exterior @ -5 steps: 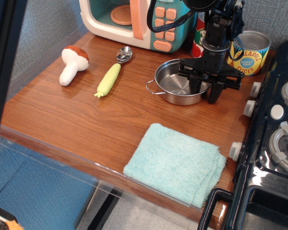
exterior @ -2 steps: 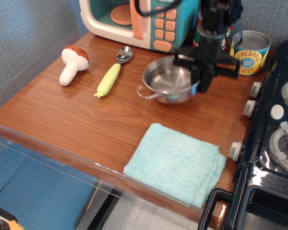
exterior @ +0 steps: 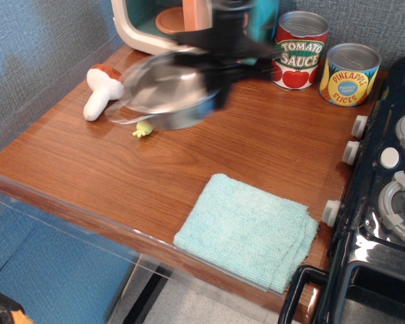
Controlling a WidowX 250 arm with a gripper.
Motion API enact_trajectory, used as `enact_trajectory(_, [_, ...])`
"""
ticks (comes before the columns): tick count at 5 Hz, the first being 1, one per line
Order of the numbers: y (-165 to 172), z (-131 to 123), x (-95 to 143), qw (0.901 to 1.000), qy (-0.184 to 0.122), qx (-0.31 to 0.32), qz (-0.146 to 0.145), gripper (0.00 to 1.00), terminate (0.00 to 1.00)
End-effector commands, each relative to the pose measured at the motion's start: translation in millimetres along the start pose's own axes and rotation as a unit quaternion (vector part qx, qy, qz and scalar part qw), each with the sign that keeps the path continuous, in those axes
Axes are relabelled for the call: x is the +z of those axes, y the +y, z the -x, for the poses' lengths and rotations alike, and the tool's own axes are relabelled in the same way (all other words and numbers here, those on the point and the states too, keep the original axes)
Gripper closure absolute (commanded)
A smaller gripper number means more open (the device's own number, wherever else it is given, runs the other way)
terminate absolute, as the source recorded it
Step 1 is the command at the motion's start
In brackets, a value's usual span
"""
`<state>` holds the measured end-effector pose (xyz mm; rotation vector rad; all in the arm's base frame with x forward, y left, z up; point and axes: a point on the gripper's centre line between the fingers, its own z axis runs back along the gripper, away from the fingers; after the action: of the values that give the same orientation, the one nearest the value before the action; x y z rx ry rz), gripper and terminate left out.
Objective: Move the pot to the front left corner of the table
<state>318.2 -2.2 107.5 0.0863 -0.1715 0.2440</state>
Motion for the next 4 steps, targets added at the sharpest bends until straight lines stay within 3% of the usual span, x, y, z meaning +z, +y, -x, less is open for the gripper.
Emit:
enact_trajectory(1, [89.8, 51.5, -25.4, 0.9972, 0.029, 0.063, -0.028, 1.0, 0.0])
enact_trajectory(2, [112.0, 54.0, -45.1, 0.9949, 0.026, 0.089, -0.04, 1.0, 0.0])
enact_trajectory(4, [116.8, 35.2, -74.1, 0.9935, 0.041, 0.097, -0.042, 1.0, 0.0])
